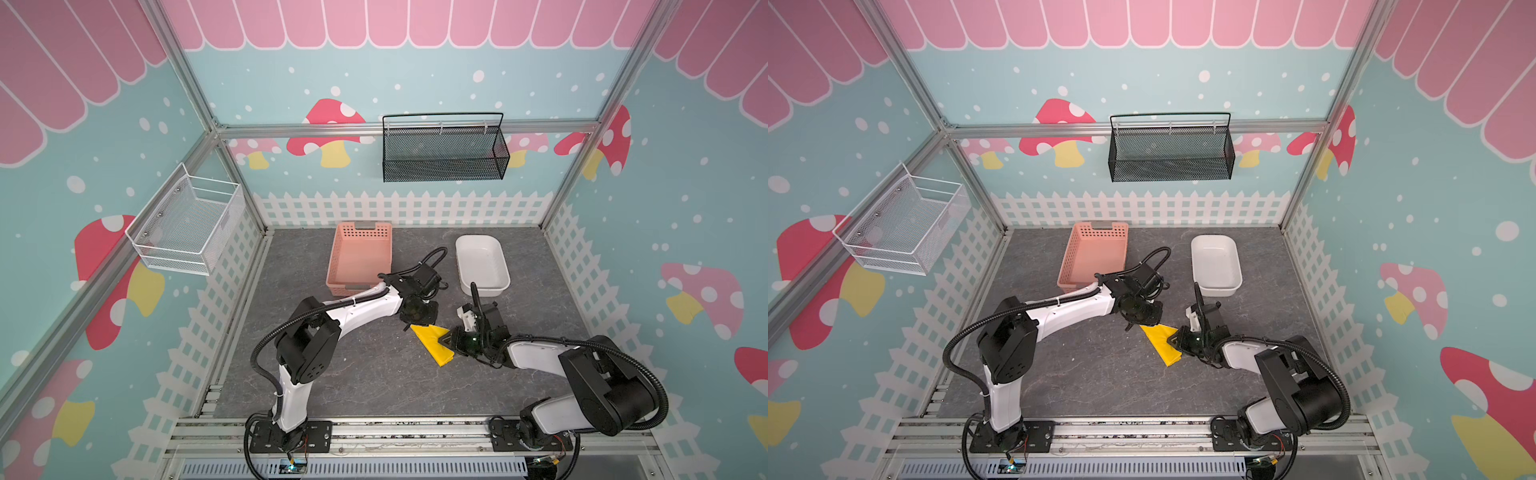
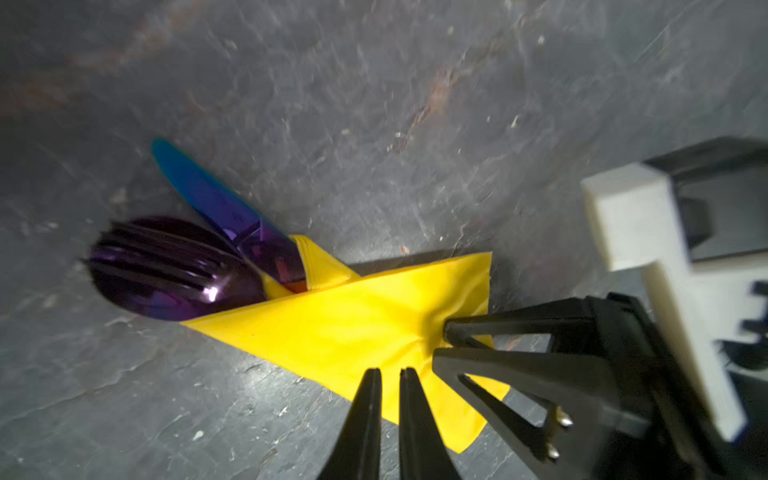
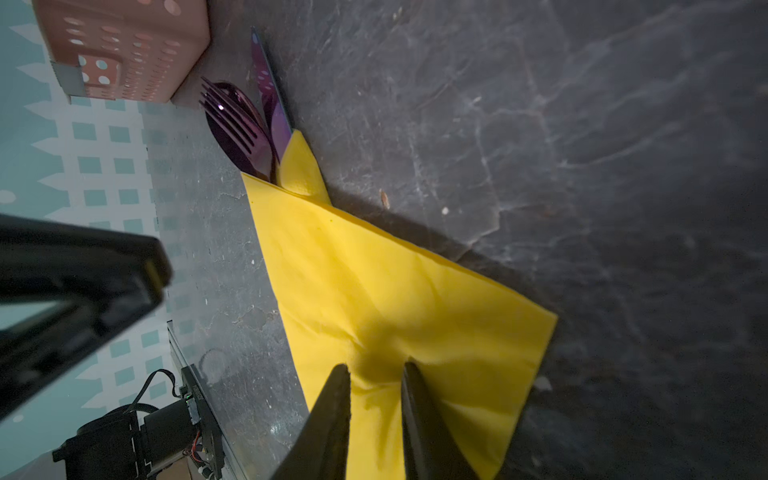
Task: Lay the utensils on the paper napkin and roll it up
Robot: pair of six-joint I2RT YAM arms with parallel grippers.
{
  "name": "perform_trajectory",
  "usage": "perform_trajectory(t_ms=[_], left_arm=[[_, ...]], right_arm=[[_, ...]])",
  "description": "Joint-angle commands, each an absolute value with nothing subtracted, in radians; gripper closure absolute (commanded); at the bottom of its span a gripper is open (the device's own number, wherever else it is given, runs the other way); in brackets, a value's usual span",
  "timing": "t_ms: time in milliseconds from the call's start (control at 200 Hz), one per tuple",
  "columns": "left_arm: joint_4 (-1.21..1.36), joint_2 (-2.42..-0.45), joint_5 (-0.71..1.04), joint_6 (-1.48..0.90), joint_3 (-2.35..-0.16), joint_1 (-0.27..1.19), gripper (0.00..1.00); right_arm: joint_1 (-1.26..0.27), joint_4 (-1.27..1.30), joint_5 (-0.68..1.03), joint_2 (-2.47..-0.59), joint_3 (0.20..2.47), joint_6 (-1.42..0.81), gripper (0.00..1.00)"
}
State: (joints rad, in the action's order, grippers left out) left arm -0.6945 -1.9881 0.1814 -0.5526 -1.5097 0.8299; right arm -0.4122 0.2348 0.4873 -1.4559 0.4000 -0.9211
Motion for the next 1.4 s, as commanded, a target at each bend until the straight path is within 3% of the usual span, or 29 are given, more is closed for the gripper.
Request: perform_trajectory(t_ms=[0,815,1056,1226,1396], left_arm=[[-0.663,-2.025,0.206,-0.570,-1.502,0.851,0.87],[-0.665,-2.085,0.169,-0.551,-1.448,0.851,0.88],[-0.692,-2.111,0.178,-0.540,-1.467,0.851,0.89],[-0.694,-2.117,0.176,-0.541,-1.471,0.851,0.89],[-0.694,-2.115,0.178,-0.543,-1.473,0.852,0.89]], right_arm=[[-0.420,-0.044,0.370,-1.514,0.312,-0.922,0.74],[-0.540,-0.028,0.425,-1.412,0.284,-1.040,0.75],[-0.541,-0.299,0.281,-1.317,0.412,-0.955,0.71],[-0.541,-0.328,0.320,-1.238,0.474,-0.949,0.71],[-0.540,-0.301,0.420,-1.272,0.511,-0.902,0.71]])
